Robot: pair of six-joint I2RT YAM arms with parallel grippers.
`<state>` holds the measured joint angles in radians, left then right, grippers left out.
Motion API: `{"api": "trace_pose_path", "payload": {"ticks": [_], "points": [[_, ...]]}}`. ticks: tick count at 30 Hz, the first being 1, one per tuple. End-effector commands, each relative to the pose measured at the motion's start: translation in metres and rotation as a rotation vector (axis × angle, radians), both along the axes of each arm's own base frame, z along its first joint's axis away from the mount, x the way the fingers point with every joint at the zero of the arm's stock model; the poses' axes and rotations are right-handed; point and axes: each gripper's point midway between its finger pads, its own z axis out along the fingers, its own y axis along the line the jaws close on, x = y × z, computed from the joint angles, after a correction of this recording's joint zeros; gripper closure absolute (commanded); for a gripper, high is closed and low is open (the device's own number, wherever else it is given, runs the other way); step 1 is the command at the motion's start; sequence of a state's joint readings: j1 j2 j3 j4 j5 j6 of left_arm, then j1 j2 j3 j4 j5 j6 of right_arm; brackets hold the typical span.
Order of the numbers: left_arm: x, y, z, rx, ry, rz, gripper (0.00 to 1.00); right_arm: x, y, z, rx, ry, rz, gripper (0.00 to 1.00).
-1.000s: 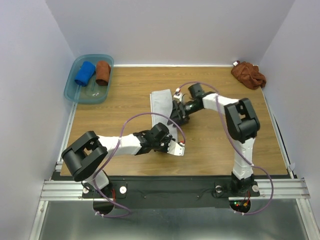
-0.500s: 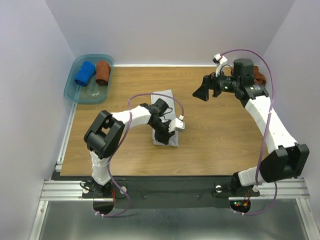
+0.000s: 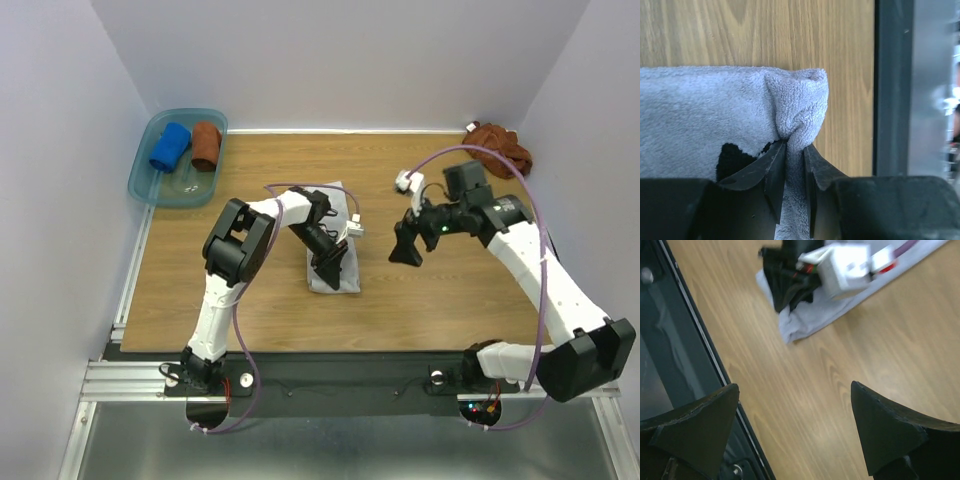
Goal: Roll the towels
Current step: Roll the towel
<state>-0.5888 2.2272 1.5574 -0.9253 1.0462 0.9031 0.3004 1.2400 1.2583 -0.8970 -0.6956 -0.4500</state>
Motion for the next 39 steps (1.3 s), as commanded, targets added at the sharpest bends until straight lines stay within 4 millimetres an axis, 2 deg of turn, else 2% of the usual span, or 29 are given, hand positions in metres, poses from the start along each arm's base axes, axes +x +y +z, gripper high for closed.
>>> {"api": "trace_pose_path", "payload": {"ticks": [1,2,3,5,6,7,9,10,13,15,18,23,27,31,32,34,36,39], "points": [[-0.011,0.022,-0.032,0.129,0.069,-0.044,0.67,-0.011,0.017,-0.043,-0.155,-0.015,0.083,0.04],[-0.008,0.021,-0.035,0.134,0.078,-0.039,0.67,-0.002,0.027,-0.046,-0.161,-0.065,0.079,0.04],[-0.005,0.021,-0.035,0.132,0.087,-0.031,0.67,-0.006,0.036,-0.06,-0.207,-0.085,0.088,0.05],[-0.002,0.02,-0.036,0.138,0.104,-0.03,0.67,0.005,0.057,-0.058,-0.179,-0.172,0.069,0.06],[-0.002,0.021,-0.038,0.145,0.105,-0.031,0.67,0.006,0.057,-0.071,-0.219,-0.19,0.05,0.07],[-0.001,0.021,-0.038,0.147,0.109,-0.03,0.67,-0.002,0.073,-0.077,-0.227,-0.221,0.095,0.09],[0.001,0.021,-0.04,0.158,0.122,-0.03,0.67,0.002,0.087,-0.083,-0.243,-0.29,0.101,0.11],[0.002,0.021,-0.041,0.156,0.124,-0.031,0.66,-0.006,0.094,-0.094,-0.263,-0.296,0.143,0.14],[0.003,0.025,-0.045,0.169,0.131,-0.029,0.65,-0.008,0.106,-0.119,-0.313,-0.34,0.176,0.17],[0.003,0.025,-0.047,0.169,0.136,-0.026,0.64,-0.006,0.115,-0.124,-0.319,-0.379,0.194,0.17],[0.004,0.025,-0.049,0.166,0.139,-0.023,0.64,-0.011,0.128,-0.144,-0.341,-0.363,0.251,0.19],[0.006,0.028,-0.049,0.165,0.136,-0.02,0.63,-0.012,0.135,-0.17,-0.372,-0.372,0.304,0.22],[0.007,0.031,-0.049,0.16,0.138,-0.014,0.62,-0.013,0.138,-0.187,-0.383,-0.356,0.33,0.28],[0.011,0.033,-0.046,0.146,0.132,-0.003,0.62,-0.021,0.136,-0.204,-0.394,-0.32,0.372,0.57],[0.011,0.033,-0.044,0.141,0.127,-0.002,0.62,-0.026,0.135,-0.209,-0.391,-0.3,0.389,0.68],[0.012,0.034,-0.041,0.137,0.12,-0.003,0.62,-0.031,0.131,-0.215,-0.389,-0.276,0.397,0.81],[0.013,0.037,-0.034,0.12,0.102,0.001,0.62,-0.034,0.13,-0.216,-0.374,-0.248,0.394,0.99],[0.016,0.042,-0.02,0.089,0.073,0.014,0.58,-0.041,0.129,-0.211,-0.313,-0.165,0.408,0.99]]}}
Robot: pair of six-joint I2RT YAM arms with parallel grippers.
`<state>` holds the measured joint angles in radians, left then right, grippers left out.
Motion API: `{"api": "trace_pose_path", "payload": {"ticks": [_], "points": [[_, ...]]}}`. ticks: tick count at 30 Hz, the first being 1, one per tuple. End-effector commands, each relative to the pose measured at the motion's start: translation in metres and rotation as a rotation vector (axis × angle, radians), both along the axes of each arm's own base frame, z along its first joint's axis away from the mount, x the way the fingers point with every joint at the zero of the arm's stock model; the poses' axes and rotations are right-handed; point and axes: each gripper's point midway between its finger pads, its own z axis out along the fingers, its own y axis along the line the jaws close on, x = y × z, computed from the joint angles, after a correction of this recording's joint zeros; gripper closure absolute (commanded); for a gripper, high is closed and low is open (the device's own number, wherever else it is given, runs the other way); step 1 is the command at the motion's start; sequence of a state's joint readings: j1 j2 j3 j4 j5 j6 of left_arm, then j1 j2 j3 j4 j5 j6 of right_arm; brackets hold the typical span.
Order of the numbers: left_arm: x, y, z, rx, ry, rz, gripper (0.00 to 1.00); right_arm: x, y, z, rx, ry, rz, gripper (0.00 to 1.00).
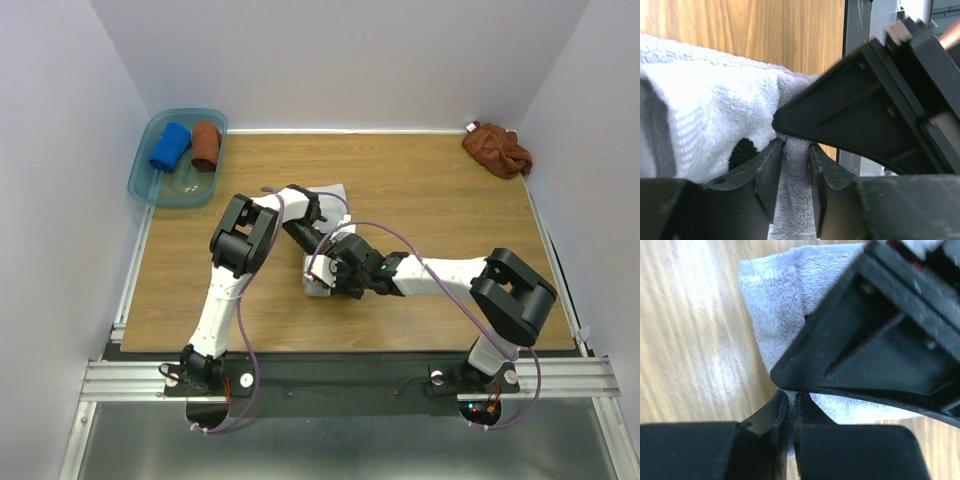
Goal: Roll the towels
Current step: Roll the towel
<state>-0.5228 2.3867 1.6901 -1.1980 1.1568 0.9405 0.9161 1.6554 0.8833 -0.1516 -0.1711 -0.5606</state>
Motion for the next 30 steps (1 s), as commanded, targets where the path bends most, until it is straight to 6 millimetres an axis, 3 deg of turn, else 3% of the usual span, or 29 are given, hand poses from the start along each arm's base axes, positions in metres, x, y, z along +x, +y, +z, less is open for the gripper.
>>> {"api": "trace_pose_path", "payload": {"ticks": [1,5,13,14,17,18,22,23,24,30], "points": [[0.019,0.031,-0.019,0.031,-0.222,-0.073,0.53,-0.017,-0.004,-0.003,0.053,0.153,0.02,0.99],[0.034,0.044,0.001,0.005,-0.271,-0.014,0.3,-0.024,-0.007,0.008,0.071,0.255,0.041,0.99],[0.092,0.085,0.05,-0.058,-0.483,0.178,0.23,-0.045,-0.006,0.018,0.08,0.436,0.049,1.0],[0.104,0.099,0.062,-0.064,-0.547,0.24,0.23,-0.043,-0.005,0.019,0.083,0.473,0.027,1.0],[0.114,0.127,0.079,-0.037,-0.636,0.348,0.22,-0.034,0.001,0.033,0.147,0.568,0.004,0.99],[0.113,0.132,0.089,-0.043,-0.735,0.365,0.21,-0.034,0.001,0.035,0.155,0.607,-0.006,1.0],[0.1,0.157,0.098,0.048,-0.993,0.382,0.19,-0.026,0.0,0.04,0.212,0.755,-0.037,0.99],[0.1,0.157,0.119,0.025,-1.13,0.383,0.18,-0.024,0.001,0.039,0.226,0.806,-0.046,1.0],[0.086,0.162,0.101,0.062,-1.14,0.367,0.17,-0.024,0.002,0.039,0.233,0.832,-0.051,0.99],[0.042,0.137,0.093,0.047,-1.529,0.187,0.09,-0.024,0.003,0.026,0.251,1.019,-0.086,0.99]]}}
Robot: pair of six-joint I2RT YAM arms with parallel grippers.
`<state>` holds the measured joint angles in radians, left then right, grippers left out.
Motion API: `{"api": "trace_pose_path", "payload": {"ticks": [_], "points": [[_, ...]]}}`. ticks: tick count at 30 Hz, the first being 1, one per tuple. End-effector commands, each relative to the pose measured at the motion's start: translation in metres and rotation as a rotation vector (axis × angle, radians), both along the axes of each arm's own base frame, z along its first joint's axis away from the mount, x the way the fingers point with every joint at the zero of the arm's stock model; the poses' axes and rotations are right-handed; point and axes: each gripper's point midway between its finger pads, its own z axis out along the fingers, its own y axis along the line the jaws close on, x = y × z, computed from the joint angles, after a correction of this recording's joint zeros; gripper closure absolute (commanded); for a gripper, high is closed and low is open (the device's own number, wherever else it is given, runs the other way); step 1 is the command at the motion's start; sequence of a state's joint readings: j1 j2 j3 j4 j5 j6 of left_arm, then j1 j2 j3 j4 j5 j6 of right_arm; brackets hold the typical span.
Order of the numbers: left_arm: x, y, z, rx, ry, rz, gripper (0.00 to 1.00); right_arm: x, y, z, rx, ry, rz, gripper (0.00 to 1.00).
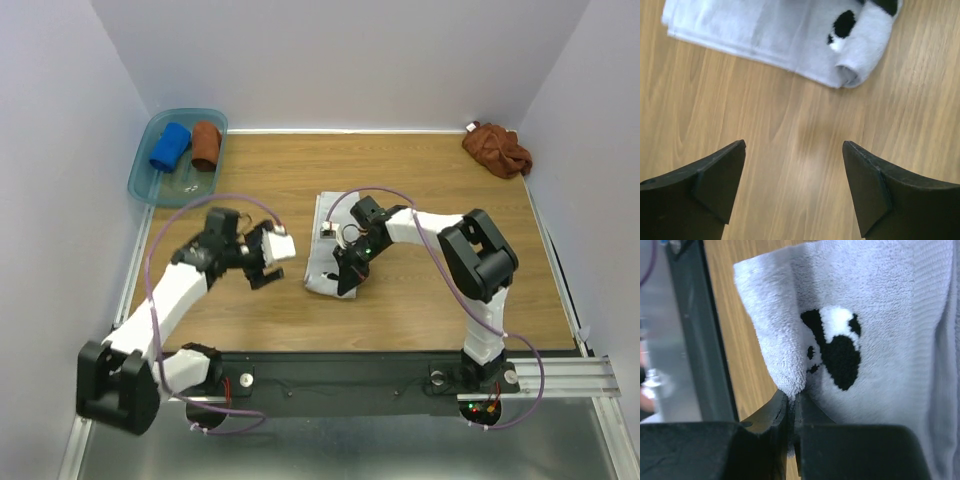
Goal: Roll the towels
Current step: Roll the towel
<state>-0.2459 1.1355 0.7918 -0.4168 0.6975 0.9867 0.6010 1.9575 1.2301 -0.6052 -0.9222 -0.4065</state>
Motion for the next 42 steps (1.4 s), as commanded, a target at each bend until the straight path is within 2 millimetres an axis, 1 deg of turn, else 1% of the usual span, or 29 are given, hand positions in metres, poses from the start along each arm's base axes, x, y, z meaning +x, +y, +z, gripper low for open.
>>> {"api": "trace_pose_path", "payload": {"ticks": [1,2,3,4,5,6,7,8,9,10,12,15,16,18,20,21,23,26,30,32,33,34,35,36,37,38,40,41,42], "points": [[-0.014,-0.028,-0.005,0.091,-0.322,-0.12,0.09,-0.011,0.009,0.011,0.061,0.178,0.007,1.0],[-0.018,-0.035,-0.003,0.088,-0.371,-0.135,0.07,-0.009,0.008,0.01,0.068,0.202,-0.002,0.99],[-0.022,-0.046,0.009,0.06,-0.462,-0.163,0.07,-0.01,0.006,0.003,0.059,0.245,-0.008,1.0],[-0.037,-0.057,-0.004,0.088,-0.492,-0.23,0.06,-0.006,0.007,0.005,0.076,0.263,-0.018,0.99],[-0.041,-0.068,0.003,0.066,-0.555,-0.254,0.06,-0.005,0.006,0.004,0.071,0.286,-0.025,0.99],[-0.046,-0.068,-0.009,0.1,-0.568,-0.27,0.06,-0.005,0.006,-0.001,0.064,0.306,-0.029,0.99],[-0.05,-0.073,-0.012,0.106,-0.587,-0.295,0.05,-0.003,0.006,-0.003,0.061,0.314,-0.033,0.99],[-0.058,-0.087,-0.011,0.091,-0.631,-0.346,0.05,-0.001,0.005,-0.002,0.058,0.328,-0.039,0.99],[-0.062,-0.089,-0.02,0.111,-0.637,-0.371,0.06,0.0,0.006,-0.002,0.061,0.338,-0.039,1.0],[-0.066,-0.094,-0.023,0.116,-0.649,-0.397,0.06,-0.001,0.006,-0.005,0.059,0.356,-0.04,0.99],[-0.071,-0.107,-0.027,0.117,-0.684,-0.436,0.06,-0.001,0.005,-0.004,0.06,0.38,-0.035,0.99],[-0.064,-0.118,-0.036,0.15,-0.691,-0.445,0.09,-0.004,0.002,-0.005,0.056,0.409,-0.026,0.99],[-0.061,-0.119,-0.038,0.165,-0.701,-0.446,0.13,-0.004,0.002,-0.004,0.059,0.415,-0.023,0.99],[-0.051,-0.123,-0.039,0.182,-0.773,-0.438,0.14,-0.006,0.0,-0.006,0.054,0.433,-0.011,0.99],[-0.048,-0.125,-0.039,0.189,-0.819,-0.449,0.14,-0.007,-0.002,-0.007,0.055,0.448,-0.004,0.99],[-0.047,-0.126,-0.043,0.198,-0.824,-0.455,0.15,-0.009,-0.004,-0.009,0.051,0.467,0.001,0.99],[-0.044,-0.128,-0.054,0.226,-0.807,-0.465,0.16,-0.011,-0.006,-0.01,0.059,0.488,0.008,0.99],[-0.037,-0.13,-0.064,0.263,-0.799,-0.457,0.2,-0.011,-0.007,-0.009,0.066,0.499,0.02,0.99],[-0.038,-0.133,-0.078,0.274,-0.754,-0.475,0.25,-0.008,-0.007,-0.007,0.079,0.503,0.012,0.99],[-0.044,-0.137,-0.084,0.262,-0.714,-0.508,0.31,-0.007,-0.006,-0.006,0.081,0.507,0.011,0.99],[-0.046,-0.133,-0.089,0.276,-0.69,-0.514,0.35,-0.006,-0.006,-0.005,0.082,0.509,0.01,0.99],[-0.049,-0.137,-0.089,0.262,-0.668,-0.529,0.39,-0.005,-0.007,-0.005,0.082,0.507,0.008,0.99],[-0.056,-0.131,-0.099,0.291,-0.61,-0.552,0.49,-0.005,-0.006,-0.004,0.082,0.504,0.01,0.98],[-0.058,-0.137,-0.095,0.271,-0.576,-0.553,0.55,-0.005,-0.006,-0.004,0.082,0.504,0.008,0.98],[-0.061,-0.136,-0.097,0.277,-0.545,-0.562,0.6,-0.003,-0.007,-0.003,0.084,0.498,0.006,0.95],[-0.064,-0.135,-0.1,0.282,-0.512,-0.573,0.72,-0.002,-0.008,-0.002,0.077,0.488,0.006,0.93],[-0.074,-0.133,-0.104,0.297,-0.419,-0.598,0.78,0.006,-0.007,0.003,0.08,0.46,0.001,0.84],[-0.076,-0.133,-0.103,0.294,-0.388,-0.598,0.81,0.012,-0.011,0.004,0.073,0.445,-0.012,0.73],[-0.08,-0.131,-0.105,0.315,-0.331,-0.608,0.82,0.019,-0.011,0.009,0.072,0.428,-0.024,0.67]]}}
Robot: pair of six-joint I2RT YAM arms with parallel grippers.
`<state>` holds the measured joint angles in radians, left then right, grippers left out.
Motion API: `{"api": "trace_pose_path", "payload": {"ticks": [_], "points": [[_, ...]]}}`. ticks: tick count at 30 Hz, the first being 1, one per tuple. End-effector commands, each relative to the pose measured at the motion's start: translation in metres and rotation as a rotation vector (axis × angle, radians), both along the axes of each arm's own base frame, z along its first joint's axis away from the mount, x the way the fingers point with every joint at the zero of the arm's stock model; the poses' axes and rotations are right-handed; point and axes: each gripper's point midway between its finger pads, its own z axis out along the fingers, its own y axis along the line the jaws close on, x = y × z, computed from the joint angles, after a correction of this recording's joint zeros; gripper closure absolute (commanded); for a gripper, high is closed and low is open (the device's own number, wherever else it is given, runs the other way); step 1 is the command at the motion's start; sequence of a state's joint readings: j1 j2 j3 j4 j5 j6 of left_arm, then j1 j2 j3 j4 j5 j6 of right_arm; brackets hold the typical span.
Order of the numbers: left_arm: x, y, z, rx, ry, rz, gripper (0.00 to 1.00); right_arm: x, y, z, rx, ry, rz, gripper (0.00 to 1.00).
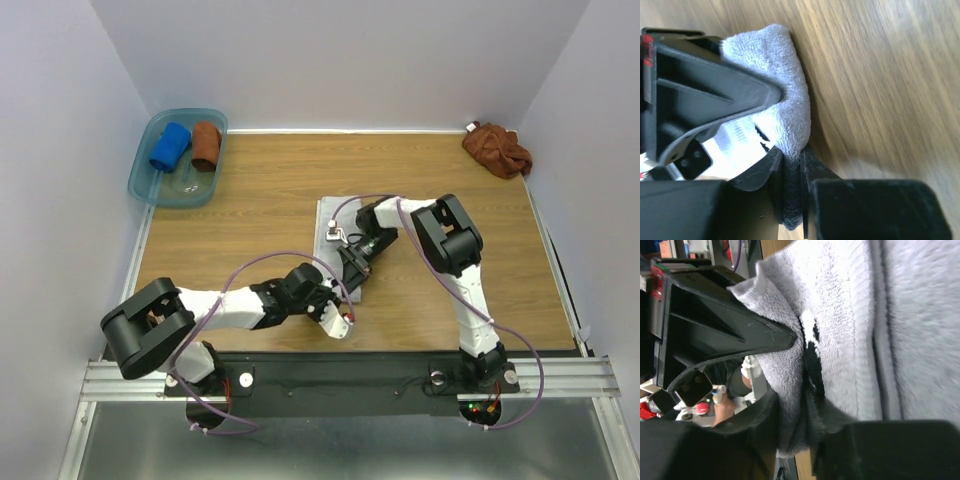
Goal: Roll the towels
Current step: Roll the towel
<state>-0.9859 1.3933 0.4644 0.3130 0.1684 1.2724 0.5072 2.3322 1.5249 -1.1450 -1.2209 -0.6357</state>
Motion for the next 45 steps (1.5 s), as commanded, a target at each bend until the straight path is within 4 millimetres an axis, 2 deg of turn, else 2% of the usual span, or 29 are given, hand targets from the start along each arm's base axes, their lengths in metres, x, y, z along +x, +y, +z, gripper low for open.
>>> {"api": "trace_pose_path", "payload": {"ticks": [1,2,3,4,6,7,9,10,11,13,14,15,16,17,18,19,20,23,24,28,30,31,34,35,36,38,40,41,45], "points": [[-0.032,-0.002,-0.008,0.07,0.255,-0.018,0.82,0.035,0.0,0.022,0.024,-0.112,-0.037,0.58],[-0.033,-0.003,-0.008,0.076,0.282,-0.014,0.83,0.045,-0.005,0.024,0.009,-0.139,-0.054,0.53],[-0.043,0.007,-0.02,0.141,0.347,-0.006,0.83,0.053,-0.007,0.032,0.008,-0.168,-0.07,0.49],[-0.043,0.002,-0.016,0.138,0.372,-0.01,0.84,0.061,-0.01,0.037,0.003,-0.195,-0.082,0.33],[-0.051,0.009,-0.024,0.191,0.454,0.019,0.85,0.083,-0.019,0.049,-0.021,-0.268,-0.123,0.26],[-0.05,0.001,-0.016,0.175,0.479,0.017,0.85,0.092,-0.022,0.063,-0.016,-0.314,-0.145,0.15],[-0.055,0.008,-0.02,0.204,0.572,0.057,0.85,0.114,-0.039,0.08,-0.027,-0.37,-0.213,0.03],[-0.055,0.001,-0.012,0.184,0.609,0.048,0.85,0.12,-0.046,0.098,-0.015,-0.414,-0.24,0.0],[-0.057,0.0,-0.01,0.188,0.674,0.06,0.85,0.13,-0.063,0.106,-0.02,-0.428,-0.293,0.0],[-0.056,0.0,-0.007,0.183,0.748,0.08,0.85,0.137,-0.081,0.124,-0.022,-0.486,-0.341,0.0],[-0.055,0.0,-0.005,0.175,0.784,0.089,0.85,0.141,-0.097,0.141,-0.035,-0.551,-0.38,0.0],[-0.049,0.0,-0.001,0.158,0.862,0.119,0.85,0.139,-0.105,0.145,-0.047,-0.576,-0.393,0.0],[-0.048,-0.001,0.0,0.154,0.902,0.128,0.85,0.135,-0.116,0.16,-0.072,-0.647,-0.407,0.0],[-0.051,0.006,-0.006,0.188,0.982,0.16,0.85,0.132,-0.119,0.164,-0.085,-0.693,-0.405,0.0],[-0.049,0.007,-0.006,0.186,1.024,0.172,0.85,0.128,-0.122,0.169,-0.093,-0.726,-0.407,0.0],[-0.037,0.001,0.004,0.135,1.072,0.178,0.85,0.118,-0.126,0.165,-0.111,-0.729,-0.409,0.0],[-0.037,0.0,0.005,0.139,1.149,0.18,0.84,0.115,-0.13,0.179,-0.116,-0.807,-0.427,0.0],[-0.027,0.004,0.003,0.122,1.246,0.206,0.84,0.099,-0.136,0.177,-0.138,-0.844,-0.425,0.0],[-0.027,0.005,0.001,0.127,1.306,0.22,0.84,0.091,-0.135,0.186,-0.126,-0.893,-0.421,0.01],[-0.018,0.01,-0.006,0.13,1.428,0.243,0.83,0.071,-0.123,0.18,-0.167,-1.002,-0.363,0.04],[-0.016,0.016,-0.008,0.134,1.479,0.254,0.83,0.061,-0.11,0.163,-0.212,-1.054,-0.302,0.07],[-0.011,0.015,-0.012,0.13,1.5,0.26,0.83,0.051,-0.097,0.163,-0.198,-1.085,-0.259,0.09],[-0.004,0.021,-0.02,0.138,1.547,0.286,0.83,0.046,-0.082,0.148,-0.225,-1.156,-0.211,0.12],[-0.003,0.023,-0.021,0.139,1.561,0.29,0.83,0.037,-0.068,0.143,-0.211,-1.178,-0.162,0.13],[0.0,0.026,-0.024,0.137,1.579,0.306,0.82,0.041,-0.063,0.136,-0.236,-1.226,-0.154,0.13],[0.002,0.028,-0.027,0.144,1.59,0.318,0.82,0.03,-0.042,0.126,-0.22,-1.273,-0.084,0.14],[0.003,0.03,-0.032,0.157,1.593,0.331,0.82,0.034,-0.026,0.116,-0.222,-1.342,-0.056,0.14],[0.005,0.031,-0.034,0.159,1.595,0.338,0.82,0.027,-0.017,0.107,-0.228,-1.372,-0.012,0.14],[0.007,0.034,-0.04,0.169,1.607,0.359,0.82,0.02,0.015,0.076,-0.197,-1.437,0.087,0.14]]}}
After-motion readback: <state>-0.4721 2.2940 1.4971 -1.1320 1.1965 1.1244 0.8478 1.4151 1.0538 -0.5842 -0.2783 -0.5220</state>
